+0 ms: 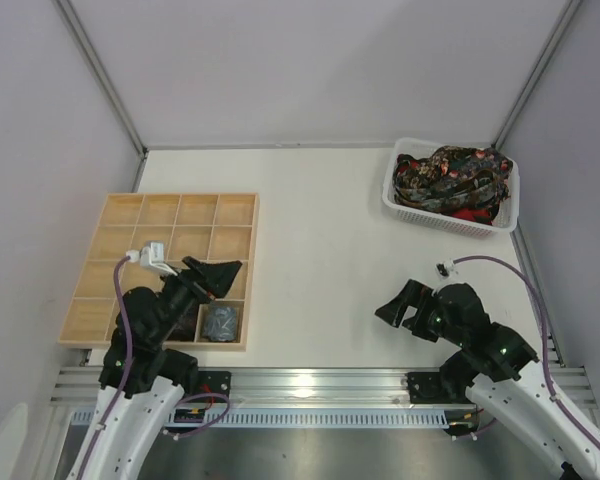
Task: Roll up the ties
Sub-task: Grab a tie with the right arm
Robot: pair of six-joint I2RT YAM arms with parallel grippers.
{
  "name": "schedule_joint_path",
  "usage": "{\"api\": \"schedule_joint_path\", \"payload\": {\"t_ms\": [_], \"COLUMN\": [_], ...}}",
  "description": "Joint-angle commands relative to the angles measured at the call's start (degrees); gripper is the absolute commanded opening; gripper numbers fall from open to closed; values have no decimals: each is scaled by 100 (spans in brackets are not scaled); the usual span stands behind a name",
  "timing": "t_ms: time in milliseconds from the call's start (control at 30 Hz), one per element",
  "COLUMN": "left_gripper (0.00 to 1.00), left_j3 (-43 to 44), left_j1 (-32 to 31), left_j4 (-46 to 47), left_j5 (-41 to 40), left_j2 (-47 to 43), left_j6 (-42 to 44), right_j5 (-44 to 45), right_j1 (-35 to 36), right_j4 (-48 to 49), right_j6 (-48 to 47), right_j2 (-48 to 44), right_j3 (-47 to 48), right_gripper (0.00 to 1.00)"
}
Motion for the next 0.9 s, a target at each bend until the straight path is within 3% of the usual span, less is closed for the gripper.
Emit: {"api": "schedule_joint_path", "payload": {"t_ms": [0, 33, 100, 167, 267, 400, 500, 567, 600, 867], "left_gripper": [100, 100, 100, 100, 100, 100, 100, 100, 100, 95], "left_j3": [847, 980, 1287, 1359, 1394, 1473, 1526, 1561, 1718, 1561], "left_j1": [-32, -32, -32, -24, -24, -24, -23, -15, -15, -15], "left_j4": [-1568, -1808, -2013, -1725, -1442, -916, -599, -554, -589, -132], "left_j5": [-1474, -1774, -1690, -809, -224, 489, 999, 1184, 1576, 1932], "left_j2": [525, 814, 1106, 1439, 1861, 2292, 2486, 2592, 2923, 3330], "left_j6": [-301, -477, -436, 176, 302, 567, 672, 786, 1022, 945], "right_j5": [1022, 1530, 1719, 1108, 568, 1865, 1590, 1325, 1037, 868], "right_j1": [3, -6, -145, -382, -700, -884, -1963, -2743, -3244, -3504], "right_j4": [-540, -733, -1016, -669, -454, -542, -183, 449, 1226, 1760], "right_j6": [-120, -110, -242, -416, -768, -1769, -2342, -2360, -2508, -2528], "right_j2": [162, 276, 786, 1120, 2103, 3639, 4327, 4846, 5640, 7562], "right_j3": [633, 791, 1327, 1381, 2264, 3661, 4647, 4887, 5262, 6592], "right_gripper": [100, 100, 100, 100, 100, 99, 87, 73, 70, 68]}}
